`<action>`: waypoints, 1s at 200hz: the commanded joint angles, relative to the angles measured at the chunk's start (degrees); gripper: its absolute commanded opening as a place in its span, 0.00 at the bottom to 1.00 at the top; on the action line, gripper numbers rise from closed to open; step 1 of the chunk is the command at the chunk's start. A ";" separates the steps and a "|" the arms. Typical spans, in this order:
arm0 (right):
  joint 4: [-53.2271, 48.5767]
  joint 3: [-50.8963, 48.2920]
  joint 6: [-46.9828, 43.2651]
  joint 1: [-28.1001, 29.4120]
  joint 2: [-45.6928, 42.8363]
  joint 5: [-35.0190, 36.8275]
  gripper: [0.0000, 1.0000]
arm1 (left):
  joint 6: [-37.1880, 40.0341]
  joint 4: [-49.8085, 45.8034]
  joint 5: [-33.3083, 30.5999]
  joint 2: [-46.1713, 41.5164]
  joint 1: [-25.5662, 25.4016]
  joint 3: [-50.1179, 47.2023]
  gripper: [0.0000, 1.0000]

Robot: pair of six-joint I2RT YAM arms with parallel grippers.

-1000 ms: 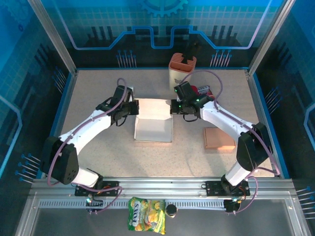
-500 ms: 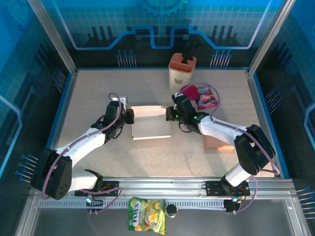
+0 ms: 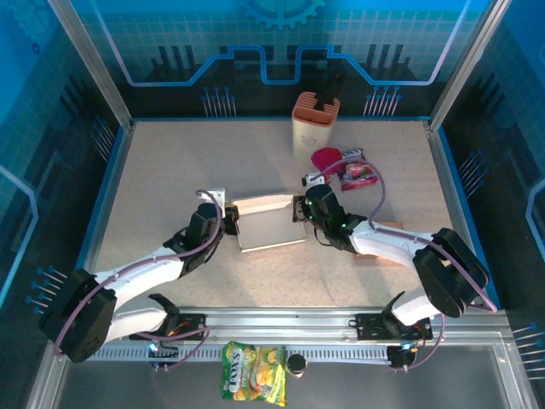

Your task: Fold the paper box

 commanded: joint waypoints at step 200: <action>-34.23 -5.65 23.12 8.82 -24.45 -5.93 0.60 | -9.31 9.81 -28.54 7.80 -20.76 -5.58 0.00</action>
